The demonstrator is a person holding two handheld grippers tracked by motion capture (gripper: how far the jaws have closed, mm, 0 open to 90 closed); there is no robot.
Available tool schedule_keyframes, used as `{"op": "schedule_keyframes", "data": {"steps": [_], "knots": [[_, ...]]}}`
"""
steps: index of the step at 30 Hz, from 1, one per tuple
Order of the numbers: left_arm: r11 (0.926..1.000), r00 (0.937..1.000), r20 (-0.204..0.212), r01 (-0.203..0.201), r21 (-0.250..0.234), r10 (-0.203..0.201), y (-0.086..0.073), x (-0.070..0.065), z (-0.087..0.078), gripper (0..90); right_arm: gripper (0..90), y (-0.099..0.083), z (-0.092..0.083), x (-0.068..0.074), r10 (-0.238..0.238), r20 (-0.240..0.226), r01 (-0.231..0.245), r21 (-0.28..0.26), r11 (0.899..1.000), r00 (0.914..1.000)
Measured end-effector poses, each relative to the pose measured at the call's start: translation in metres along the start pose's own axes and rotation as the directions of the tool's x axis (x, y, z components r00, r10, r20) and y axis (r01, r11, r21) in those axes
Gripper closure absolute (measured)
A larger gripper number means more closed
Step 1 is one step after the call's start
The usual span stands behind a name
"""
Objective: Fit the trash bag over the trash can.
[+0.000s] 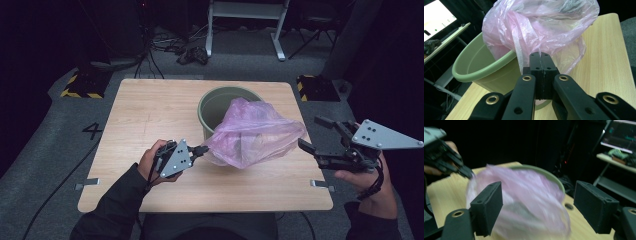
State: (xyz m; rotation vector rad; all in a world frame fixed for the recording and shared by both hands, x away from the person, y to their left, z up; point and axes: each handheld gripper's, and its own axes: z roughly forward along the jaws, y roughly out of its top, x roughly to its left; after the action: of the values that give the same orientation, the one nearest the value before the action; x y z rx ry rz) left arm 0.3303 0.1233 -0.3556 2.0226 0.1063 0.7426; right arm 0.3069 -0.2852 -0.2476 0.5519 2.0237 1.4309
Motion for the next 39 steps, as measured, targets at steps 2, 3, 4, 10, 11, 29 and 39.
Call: {"op": "schedule_keyframes", "data": {"steps": [2, 3, 4, 10, 11, 29, 39], "knots": [[1.0, 1.0, 0.001, -0.004, 0.002, 0.004, 0.0, 0.0, 0.001, 89.9, 22.4, 0.009, 0.012, 0.006, -0.049, -0.01, 0.05, 0.029, 0.998, 0.9987], [1.0, 1.0, 0.0, -0.005, 0.004, 0.005, 0.0, 0.0, 0.002, 89.8, 22.3, 0.013, 0.019, 0.008, -0.068, -0.023, 0.069, 0.052, 0.996, 0.9974], [1.0, 1.0, -0.001, -0.004, 0.004, 0.004, 0.0, 0.001, 0.002, 89.8, 21.8, 0.015, 0.027, 0.01, -0.084, -0.037, 0.087, 0.082, 0.993, 0.9958], [0.9999, 0.9999, 0.008, -0.012, 0.008, 0.012, 0.001, -0.002, 0.005, 89.9, 28.8, 0.011, 0.082, 0.003, -0.129, -0.052, 0.139, 0.286, 0.948, 0.9903], [0.9998, 0.9998, 0.01, -0.016, 0.007, 0.016, 0.002, -0.003, 0.006, 89.8, 38.9, 0.007, 0.09, 0.0, -0.14, -0.038, 0.145, 0.323, 0.935, 0.9894], [0.9944, 0.9931, -0.078, -0.083, 0.067, 0.088, 0.003, 0.009, -0.022, 90.0, 90.0, -0.038, 0.113, -0.057, 0.11, 0.155, -0.149, 0.271, 0.951, 0.9819], [0.9956, 0.9825, -0.182, -0.021, 0.091, 0.038, -0.014, 0.038, -0.045, 90.0, 90.0, -0.057, 0.113, -0.078, 0.195, 0.25, -0.26, 0.262, 0.929, 0.9485]]}}
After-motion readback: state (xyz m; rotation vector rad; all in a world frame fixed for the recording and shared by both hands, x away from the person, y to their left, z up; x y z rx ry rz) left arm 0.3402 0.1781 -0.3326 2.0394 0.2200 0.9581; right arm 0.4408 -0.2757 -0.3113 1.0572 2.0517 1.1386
